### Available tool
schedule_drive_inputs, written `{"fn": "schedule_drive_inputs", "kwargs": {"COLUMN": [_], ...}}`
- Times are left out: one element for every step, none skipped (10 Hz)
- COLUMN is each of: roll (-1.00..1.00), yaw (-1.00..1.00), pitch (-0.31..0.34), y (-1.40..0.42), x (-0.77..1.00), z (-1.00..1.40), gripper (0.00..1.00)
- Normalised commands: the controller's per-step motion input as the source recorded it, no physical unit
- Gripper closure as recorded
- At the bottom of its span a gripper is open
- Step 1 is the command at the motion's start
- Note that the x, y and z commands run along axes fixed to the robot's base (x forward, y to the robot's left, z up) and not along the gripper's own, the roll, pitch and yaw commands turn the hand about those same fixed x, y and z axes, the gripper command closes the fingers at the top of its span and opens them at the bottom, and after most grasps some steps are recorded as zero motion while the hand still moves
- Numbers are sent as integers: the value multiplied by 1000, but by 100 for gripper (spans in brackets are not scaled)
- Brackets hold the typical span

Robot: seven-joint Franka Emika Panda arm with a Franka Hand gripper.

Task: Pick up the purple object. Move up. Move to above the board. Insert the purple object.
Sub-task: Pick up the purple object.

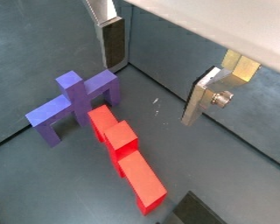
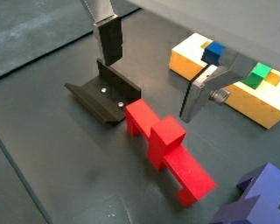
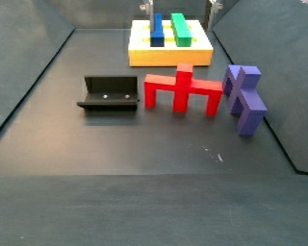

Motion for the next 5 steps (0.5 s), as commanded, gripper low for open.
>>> {"fn": "schedule_drive_inputs", "kwargs": {"roll": [0, 0, 0, 0, 0], "yaw": [34, 466, 663, 683, 431], "pitch": [-17, -116, -156, -153, -100], "y": [-37, -160, -211, -246, -269], "x": [-89, -346, -309, -194, -77], "z": [-169, -231, -194, -131, -94], "gripper": [0, 0, 0, 0, 0]}}
